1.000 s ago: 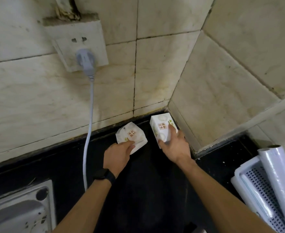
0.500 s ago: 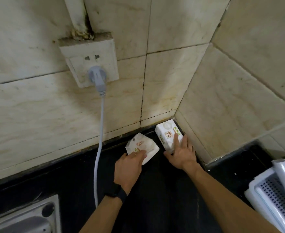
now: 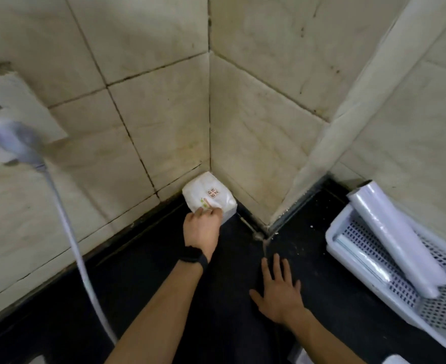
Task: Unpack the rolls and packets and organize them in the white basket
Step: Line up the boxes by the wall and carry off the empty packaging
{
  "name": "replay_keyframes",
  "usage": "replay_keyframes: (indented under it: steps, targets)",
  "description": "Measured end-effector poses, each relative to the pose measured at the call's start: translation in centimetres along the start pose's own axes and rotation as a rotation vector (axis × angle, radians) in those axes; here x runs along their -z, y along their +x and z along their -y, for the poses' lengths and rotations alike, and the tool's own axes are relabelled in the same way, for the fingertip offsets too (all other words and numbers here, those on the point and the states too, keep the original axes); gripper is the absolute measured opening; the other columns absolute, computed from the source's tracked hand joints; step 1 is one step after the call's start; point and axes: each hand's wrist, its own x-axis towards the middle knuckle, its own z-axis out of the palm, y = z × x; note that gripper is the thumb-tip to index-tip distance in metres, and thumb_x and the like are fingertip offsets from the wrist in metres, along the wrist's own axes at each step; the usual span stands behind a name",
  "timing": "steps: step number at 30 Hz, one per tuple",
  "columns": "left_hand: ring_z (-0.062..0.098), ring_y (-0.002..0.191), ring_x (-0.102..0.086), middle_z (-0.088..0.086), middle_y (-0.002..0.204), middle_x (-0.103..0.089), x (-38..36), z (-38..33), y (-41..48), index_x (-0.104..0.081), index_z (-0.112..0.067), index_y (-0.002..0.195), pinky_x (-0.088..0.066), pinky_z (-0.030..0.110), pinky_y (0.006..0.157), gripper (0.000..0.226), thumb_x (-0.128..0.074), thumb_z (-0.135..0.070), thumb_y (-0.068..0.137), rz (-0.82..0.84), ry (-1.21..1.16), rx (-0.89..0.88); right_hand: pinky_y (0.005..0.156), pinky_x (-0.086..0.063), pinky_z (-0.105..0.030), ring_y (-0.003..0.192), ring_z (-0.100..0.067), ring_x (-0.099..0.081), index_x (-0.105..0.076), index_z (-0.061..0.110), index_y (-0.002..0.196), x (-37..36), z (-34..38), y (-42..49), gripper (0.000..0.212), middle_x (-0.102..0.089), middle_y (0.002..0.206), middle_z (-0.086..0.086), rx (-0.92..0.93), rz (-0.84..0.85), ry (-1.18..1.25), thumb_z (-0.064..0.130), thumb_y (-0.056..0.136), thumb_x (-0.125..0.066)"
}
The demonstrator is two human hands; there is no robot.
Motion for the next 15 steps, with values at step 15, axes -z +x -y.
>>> replay_keyframes:
  steps: [15]
  targets:
    - [0.028, 0.123, -0.050, 0.008, 0.134, -0.061, -1.9, -0.6, 0.9, -0.062, -0.011, 0.130, -0.047, 0.038, 0.099, 0.035, -0.056, -0.026, 0.099, -0.020, -0.329, 0.063, 0.122, -0.009, -0.060, 0.151, -0.032, 0.025, 0.016, 0.027, 0.158, -0.3, -0.7, 0.0, 0.094, 0.031, 0.164, -0.005, 0.035, -0.012, 0.028, 0.061, 0.096, -0.045]
